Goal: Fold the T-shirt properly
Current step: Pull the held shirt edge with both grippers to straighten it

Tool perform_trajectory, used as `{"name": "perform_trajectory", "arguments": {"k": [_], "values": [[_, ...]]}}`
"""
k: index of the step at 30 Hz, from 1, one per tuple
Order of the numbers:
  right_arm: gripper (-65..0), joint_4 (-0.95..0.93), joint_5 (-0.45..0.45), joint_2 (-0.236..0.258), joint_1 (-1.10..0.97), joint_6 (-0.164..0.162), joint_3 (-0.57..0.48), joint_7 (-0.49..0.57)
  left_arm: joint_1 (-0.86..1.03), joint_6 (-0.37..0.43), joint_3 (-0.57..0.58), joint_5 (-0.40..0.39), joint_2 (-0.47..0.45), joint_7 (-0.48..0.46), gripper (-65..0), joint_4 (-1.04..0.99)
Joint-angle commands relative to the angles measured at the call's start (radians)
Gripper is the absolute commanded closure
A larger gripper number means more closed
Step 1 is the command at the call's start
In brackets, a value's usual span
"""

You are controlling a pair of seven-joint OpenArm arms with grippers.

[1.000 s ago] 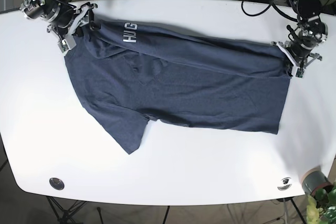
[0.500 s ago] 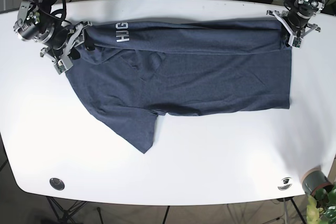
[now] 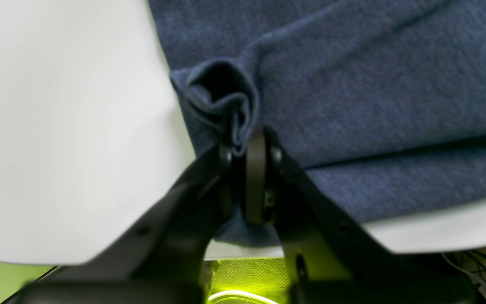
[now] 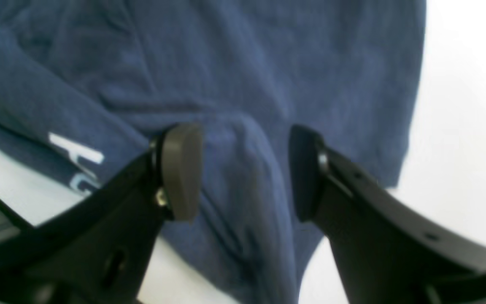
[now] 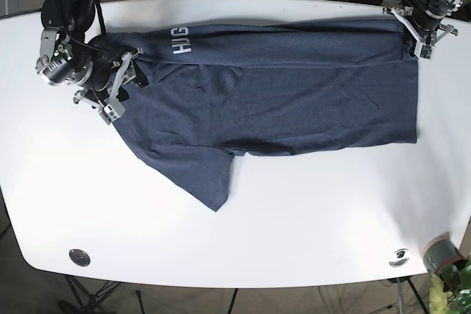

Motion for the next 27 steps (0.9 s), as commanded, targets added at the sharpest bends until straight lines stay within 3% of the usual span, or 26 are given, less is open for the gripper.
{"name": "perform_trajectory", "arguments": {"k": [1, 9, 14, 18, 20, 27], "values": [[-30.8, 0.014, 0.004, 0.015, 0.007, 0.001, -0.019, 0.012, 0.006, -0.001, -0.008, 0.004, -0.014, -0.001, 0.0, 0.011], [-30.8, -0.058, -0.005, -0.014, 0.009, 0.001, -0.042, 0.022, 0.004, -0.001, -0.004, 0.002, -0.014, -0.001, 0.0, 0.010], [-31.2, -0.084, -0.007, -0.011, 0.009, 0.001, -0.051, 0.096, 0.004, -0.001, -0.004, 0.002, -0.012, -0.001, 0.0, 0.008], [-41.2, -0.104, -0.065, -0.015, 0.026, 0.001, -0.049, 0.099, 0.004, -0.001, -0.004, 0.002, -0.012, -0.001, 0.0, 0.008], [-42.8, -0.106, -0.103, -0.019, 0.026, 0.001, -0.049, 0.107, 0.004, -0.001, -0.004, 0.002, -0.012, -0.001, 0.0, 0.008], [-35.4, -0.106, -0.131, -0.020, 0.024, 0.001, -0.049, 0.127, -0.019, -0.001, -0.003, 0.004, -0.012, -0.001, 0.0, 0.008]]}}
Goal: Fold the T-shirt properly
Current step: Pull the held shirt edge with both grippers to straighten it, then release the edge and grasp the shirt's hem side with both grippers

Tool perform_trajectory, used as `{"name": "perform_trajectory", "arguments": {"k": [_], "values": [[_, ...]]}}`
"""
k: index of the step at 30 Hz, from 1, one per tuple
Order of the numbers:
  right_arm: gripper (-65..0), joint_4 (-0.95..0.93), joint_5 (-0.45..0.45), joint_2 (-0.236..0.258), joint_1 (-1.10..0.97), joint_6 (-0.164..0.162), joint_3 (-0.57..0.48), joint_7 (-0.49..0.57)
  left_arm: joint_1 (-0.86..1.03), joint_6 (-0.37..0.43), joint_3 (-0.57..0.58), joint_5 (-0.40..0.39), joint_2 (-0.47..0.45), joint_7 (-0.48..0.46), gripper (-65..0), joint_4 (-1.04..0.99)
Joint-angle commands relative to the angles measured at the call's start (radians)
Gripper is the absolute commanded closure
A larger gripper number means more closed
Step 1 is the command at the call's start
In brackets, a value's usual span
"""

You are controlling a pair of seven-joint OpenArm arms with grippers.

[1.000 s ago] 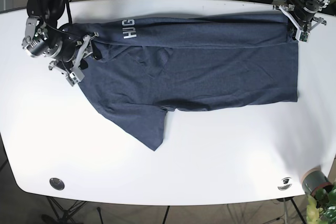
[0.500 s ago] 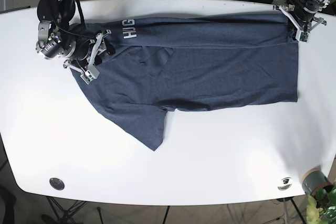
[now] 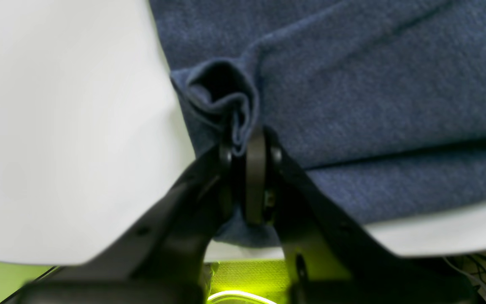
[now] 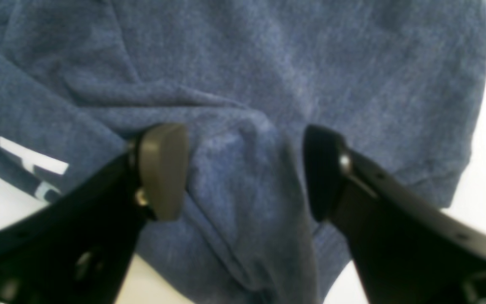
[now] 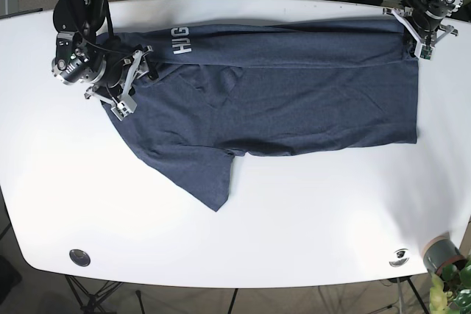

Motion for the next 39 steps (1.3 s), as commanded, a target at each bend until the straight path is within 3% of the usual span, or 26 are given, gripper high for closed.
{"name": "perform_trajectory", "arguments": {"k": [1, 11, 19, 22, 33, 39], "values": [[-34.1, 0.012, 0.010, 0.011, 0.011, 0.001, 0.004, 0.034, -0.007, -0.001, -0.004, 0.003, -0.013, -0.001, 0.0, 0.010], [-31.2, -0.036, 0.009, 0.011, 0.008, 0.001, -0.030, 0.073, -0.010, -0.001, -0.004, 0.003, -0.013, -0.001, 0.0, 0.010], [-2.2, -0.031, 0.009, 0.011, 0.008, 0.001, -0.026, 0.076, -0.010, -0.001, -0.004, 0.003, -0.013, 0.000, 0.0, 0.010], [-2.1, -0.031, 0.009, 0.011, 0.008, 0.001, -0.021, 0.076, -0.010, -0.001, -0.004, 0.003, -0.013, 0.000, 0.0, 0.010], [-2.1, 0.064, 0.015, 0.011, 0.004, 0.001, 0.159, 0.076, -0.009, -0.001, -0.004, 0.006, -0.013, 0.000, 0.0, 0.008], [-2.1, 0.061, 0.010, 0.012, 0.031, 0.001, 0.177, 0.076, -0.009, -0.001, -0.004, 0.006, -0.014, 0.000, 0.0, 0.008]]}}
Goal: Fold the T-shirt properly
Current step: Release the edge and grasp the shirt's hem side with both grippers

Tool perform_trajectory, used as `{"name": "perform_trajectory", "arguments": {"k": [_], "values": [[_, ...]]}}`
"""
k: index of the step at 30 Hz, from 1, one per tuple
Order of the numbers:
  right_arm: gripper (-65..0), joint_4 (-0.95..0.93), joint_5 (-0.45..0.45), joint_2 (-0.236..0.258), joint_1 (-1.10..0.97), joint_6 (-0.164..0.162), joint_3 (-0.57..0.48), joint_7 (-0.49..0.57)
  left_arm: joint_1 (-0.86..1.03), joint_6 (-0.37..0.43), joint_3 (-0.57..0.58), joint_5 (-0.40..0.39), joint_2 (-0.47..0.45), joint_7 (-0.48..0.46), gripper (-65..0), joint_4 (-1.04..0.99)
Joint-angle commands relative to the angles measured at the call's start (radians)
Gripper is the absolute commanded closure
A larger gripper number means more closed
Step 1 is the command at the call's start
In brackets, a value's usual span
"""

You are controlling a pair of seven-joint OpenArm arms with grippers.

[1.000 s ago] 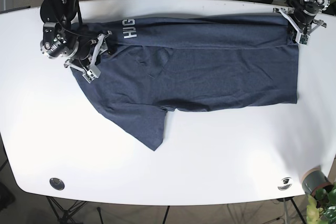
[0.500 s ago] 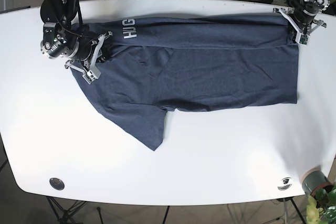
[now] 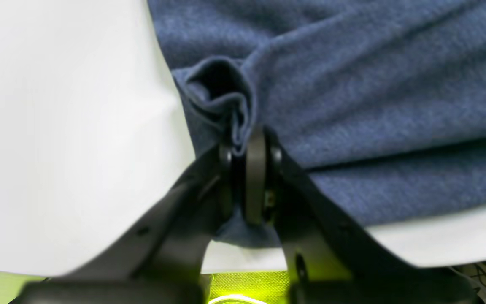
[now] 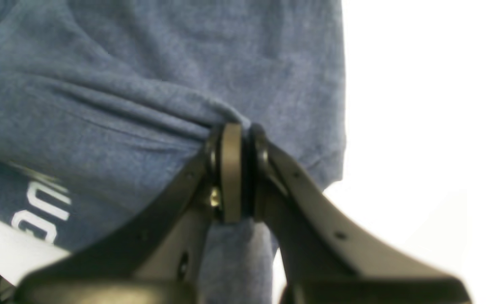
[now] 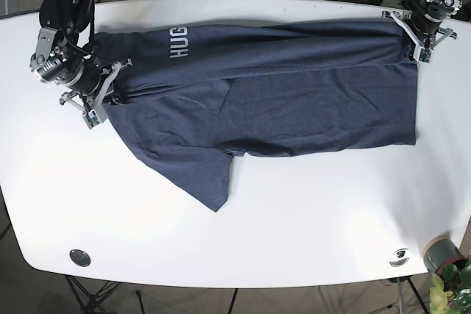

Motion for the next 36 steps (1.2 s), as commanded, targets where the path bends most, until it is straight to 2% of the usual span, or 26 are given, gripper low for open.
{"name": "perform_trajectory", "arguments": {"k": [1, 5, 8, 13, 16, 24, 28, 33, 36], "values": [[-2.1, 0.018, 0.006, 0.015, 0.018, -0.002, 0.006, 0.020, 0.003, 0.000, -0.007, 0.000, -0.018, -0.001, 0.0, 0.011], [-2.1, 0.016, 0.005, 0.015, 0.021, -0.002, 0.006, 0.021, 0.003, 0.000, -0.007, 0.000, -0.018, -0.001, 0.0, 0.011], [-4.8, -0.019, 0.008, 0.015, 0.051, -0.002, 0.005, 0.021, 0.002, 0.000, -0.007, 0.000, -0.018, 0.000, 0.0, 0.011], [-16.8, -0.063, 0.006, 0.015, 0.087, -0.002, 0.040, 0.021, 0.002, 0.000, -0.007, 0.000, -0.018, 0.000, 0.0, 0.011], [-20.6, -0.060, 0.009, 0.015, 0.097, -0.002, 0.063, 0.021, -0.001, 0.000, -0.007, 0.000, -0.018, 0.000, 0.0, 0.015], [-42.5, 0.067, 0.011, 0.015, 0.023, -0.002, 0.069, 0.015, -0.055, 0.000, -0.013, -0.002, -0.018, 0.002, 0.0, 0.020], [-44.4, 0.121, 0.011, 0.003, -0.037, -0.002, 0.069, 0.015, -0.100, 0.000, -0.010, -0.003, -0.019, 0.018, -0.6, 0.040], [-44.4, 0.130, 0.011, -0.029, -0.091, -0.002, 0.069, 0.015, -0.167, 0.000, -0.028, -0.006, -0.021, 0.177, -20.8, 0.097], [-44.4, 0.131, 0.011, -0.049, -0.106, -0.002, 0.069, 0.015, -0.198, 0.000, -0.062, -0.006, -0.018, 0.215, -28.3, 0.155]]}}
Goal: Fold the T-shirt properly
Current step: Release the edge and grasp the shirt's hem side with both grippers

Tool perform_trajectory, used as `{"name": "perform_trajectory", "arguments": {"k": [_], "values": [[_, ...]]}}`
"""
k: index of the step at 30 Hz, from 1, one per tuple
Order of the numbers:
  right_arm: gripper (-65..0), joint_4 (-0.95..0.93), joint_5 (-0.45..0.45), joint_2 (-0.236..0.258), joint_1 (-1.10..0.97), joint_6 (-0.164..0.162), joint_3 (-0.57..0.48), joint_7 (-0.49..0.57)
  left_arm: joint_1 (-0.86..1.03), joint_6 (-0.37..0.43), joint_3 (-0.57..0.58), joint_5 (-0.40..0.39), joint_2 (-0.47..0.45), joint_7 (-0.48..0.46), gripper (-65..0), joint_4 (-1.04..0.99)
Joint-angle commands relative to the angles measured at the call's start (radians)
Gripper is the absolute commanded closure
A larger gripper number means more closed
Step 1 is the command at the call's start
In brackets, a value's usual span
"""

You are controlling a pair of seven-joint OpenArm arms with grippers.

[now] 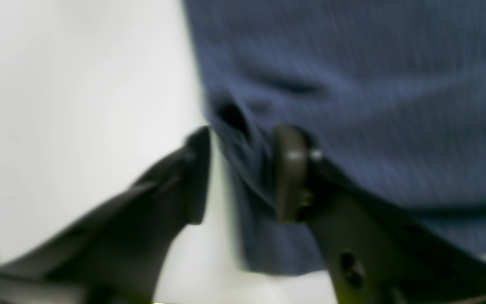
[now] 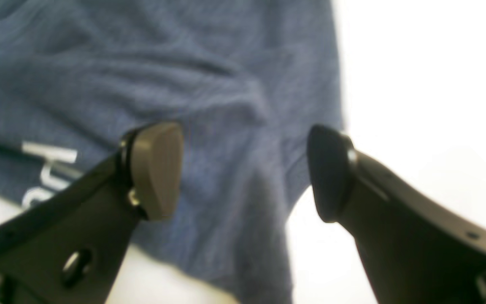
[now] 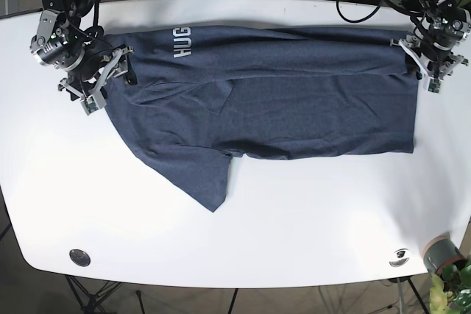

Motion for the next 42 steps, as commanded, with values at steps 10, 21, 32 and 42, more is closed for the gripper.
{"name": "perform_trajectory", "arguments": {"k": [10, 21, 32, 42], "values": [[-44.4, 0.026, 0.013, -0.010, -0.007, 0.000, 0.008, 0.018, -0.124, 0.005, -0.072, -0.025, -0.018, 0.010, -39.0, 0.077], [-44.4, 0.023, 0.013, -0.010, 0.019, 0.000, 0.067, 0.018, -0.173, 0.005, -0.078, -0.020, -0.019, 0.010, -38.9, -0.007], [-44.4, -0.166, -0.044, 0.013, 0.274, 0.000, 0.029, 0.018, -0.227, 0.005, -0.003, -0.017, -0.018, 0.005, -38.6, -0.007], [-44.4, -0.465, -0.251, 0.008, 0.549, 0.000, -0.089, 0.158, -0.242, 0.005, -0.003, -0.017, -0.016, 0.005, -38.5, -0.007]]}}
